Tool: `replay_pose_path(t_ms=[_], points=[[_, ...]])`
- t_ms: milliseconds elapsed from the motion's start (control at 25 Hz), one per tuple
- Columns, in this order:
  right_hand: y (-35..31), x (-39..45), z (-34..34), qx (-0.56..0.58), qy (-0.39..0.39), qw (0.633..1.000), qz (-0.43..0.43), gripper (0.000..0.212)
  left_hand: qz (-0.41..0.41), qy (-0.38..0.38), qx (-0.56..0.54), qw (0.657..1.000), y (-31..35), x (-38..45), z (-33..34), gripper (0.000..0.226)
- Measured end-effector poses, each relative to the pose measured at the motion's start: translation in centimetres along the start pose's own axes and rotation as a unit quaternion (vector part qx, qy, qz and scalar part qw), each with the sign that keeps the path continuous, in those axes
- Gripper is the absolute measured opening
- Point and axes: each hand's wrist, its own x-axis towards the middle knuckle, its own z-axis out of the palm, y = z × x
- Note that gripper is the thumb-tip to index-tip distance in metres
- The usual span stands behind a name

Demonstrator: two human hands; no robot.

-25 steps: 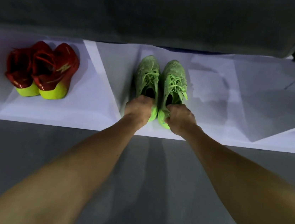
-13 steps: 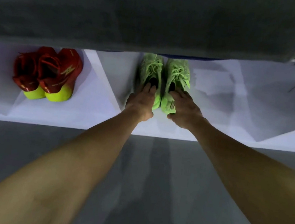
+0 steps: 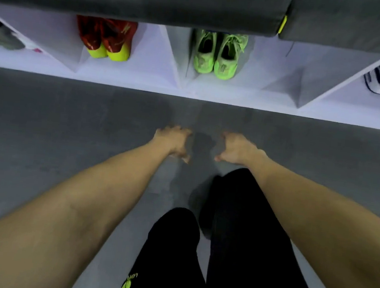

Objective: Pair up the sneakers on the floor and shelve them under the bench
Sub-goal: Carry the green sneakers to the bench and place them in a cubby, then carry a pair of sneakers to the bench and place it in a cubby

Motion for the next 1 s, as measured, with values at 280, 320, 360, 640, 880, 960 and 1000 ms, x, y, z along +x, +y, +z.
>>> replay_pose_path(t_ms=[280,320,360,640,880,960,1000], points=[[-5.9,-19.3,-8.6,0.026,-0.057,0.998,-0.016,0.063,-0.02,-0.039,-0.096,0.994,1.2,-21.8,-7.8,0.087],[-6.7,-21.6,-10.0,0.023,-0.066,0.997,-0.021,0.064,-0.027,-0.037,-0.124,0.991,1.2,-24.4,-9.1,0.085],[-7.7,-23.6,-11.7,0.014,-0.067,0.997,-0.025,0.064,-0.033,-0.035,-0.152,0.987,1.1,-26.7,-10.4,0.084],[-14.2,-32.6,-19.6,-0.114,-0.083,0.986,-0.088,0.056,-0.137,0.01,-0.322,0.937,-1.6,-39.7,-14.5,0.08],[-20.6,-31.8,-18.4,-0.196,-0.125,0.961,-0.148,0.045,-0.244,0.027,-0.438,0.865,-5.5,-43.6,-9.9,0.082],[-23.4,-31.2,-17.7,-0.195,-0.141,0.957,-0.163,0.045,-0.267,0.032,-0.474,0.838,-6.9,-44.8,-8.4,0.079],[-24.8,-31.1,-17.4,-0.193,-0.148,0.955,-0.172,0.045,-0.276,0.035,-0.492,0.825,-7.6,-45.4,-7.8,0.077]])
